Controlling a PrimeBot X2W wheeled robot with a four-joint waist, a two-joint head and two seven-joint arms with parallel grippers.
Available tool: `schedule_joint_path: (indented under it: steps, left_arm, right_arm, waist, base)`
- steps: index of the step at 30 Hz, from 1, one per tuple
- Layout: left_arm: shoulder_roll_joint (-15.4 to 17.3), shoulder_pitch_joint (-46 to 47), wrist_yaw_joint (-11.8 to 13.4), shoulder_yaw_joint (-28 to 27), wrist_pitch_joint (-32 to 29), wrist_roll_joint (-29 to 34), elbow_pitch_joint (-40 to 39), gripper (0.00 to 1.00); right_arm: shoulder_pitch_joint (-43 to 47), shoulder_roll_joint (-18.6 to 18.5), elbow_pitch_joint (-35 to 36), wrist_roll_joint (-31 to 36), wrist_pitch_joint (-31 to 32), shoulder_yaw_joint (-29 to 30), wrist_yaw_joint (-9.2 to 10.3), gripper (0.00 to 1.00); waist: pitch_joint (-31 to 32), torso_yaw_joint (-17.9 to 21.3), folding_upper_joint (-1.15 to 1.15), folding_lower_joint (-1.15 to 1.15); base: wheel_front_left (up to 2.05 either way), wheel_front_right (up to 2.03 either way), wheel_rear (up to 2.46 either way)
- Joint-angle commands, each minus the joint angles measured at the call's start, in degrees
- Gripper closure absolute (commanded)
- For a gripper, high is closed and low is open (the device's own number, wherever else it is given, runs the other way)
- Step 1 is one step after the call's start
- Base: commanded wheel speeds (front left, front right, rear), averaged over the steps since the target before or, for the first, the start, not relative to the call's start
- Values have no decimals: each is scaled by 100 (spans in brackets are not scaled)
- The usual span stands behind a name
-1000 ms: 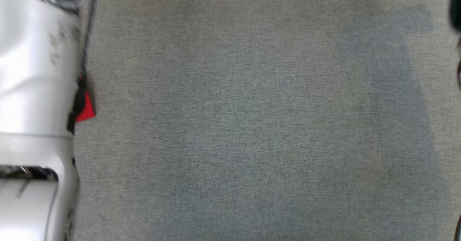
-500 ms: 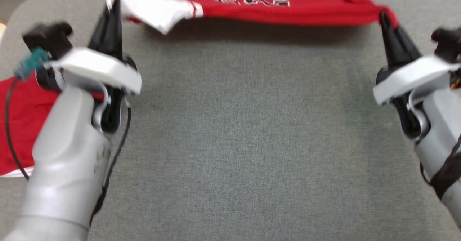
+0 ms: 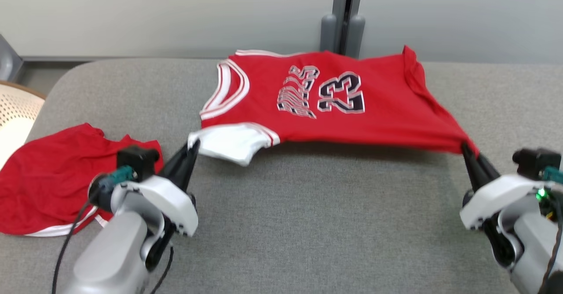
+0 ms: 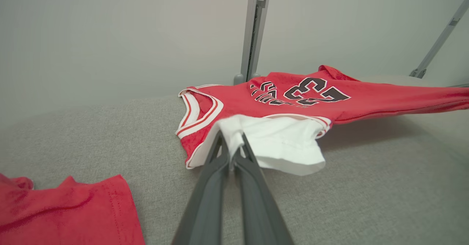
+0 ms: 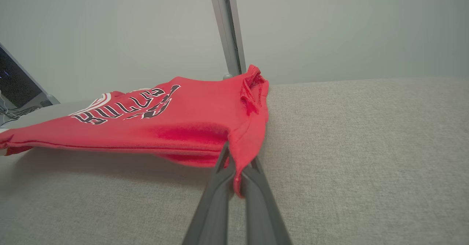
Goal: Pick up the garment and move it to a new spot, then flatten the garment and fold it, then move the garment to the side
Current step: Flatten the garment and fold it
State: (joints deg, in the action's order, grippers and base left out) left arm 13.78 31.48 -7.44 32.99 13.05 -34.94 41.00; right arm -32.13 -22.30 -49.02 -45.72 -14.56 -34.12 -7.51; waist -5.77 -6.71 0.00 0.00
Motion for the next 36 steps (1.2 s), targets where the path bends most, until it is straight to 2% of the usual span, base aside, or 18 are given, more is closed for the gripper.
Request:
schedule_joint_path:
  steps: [1,8,17,24,36]
  left_arm:
    - [69,-91,-3,31,0,-12,-29,100]
    - [376,-776,-3,567,-357,-179,-388,100]
    - [771,-1423,-4,821,-838,-330,-1061,100]
    - [1150,-1744,-4,1049,-1390,-621,-1792,100]
    - [2035,-2121,-4,1409,-2380,-1709,-3218,100]
  right_arm:
    - [101,-36,-19,-46,31,-21,4,100]
    - [657,-135,-164,-511,273,-292,4,100]
    - [1080,-299,79,-1014,476,-576,4,100]
    - [1228,-714,438,-1343,850,-777,4,100]
    - [1603,-1650,1431,-2097,2274,-1149,4,100]
  waist:
    - [146,20,0,0]
    - [524,54,0,0]
    - [715,-35,0,0]
    - [782,-57,0,0]
    - [904,25,0,0]
  base:
    - [0,0,0]
    - [0,0,0]
    - [0,0,0]
    - [0,0,0]
    - [0,0,0]
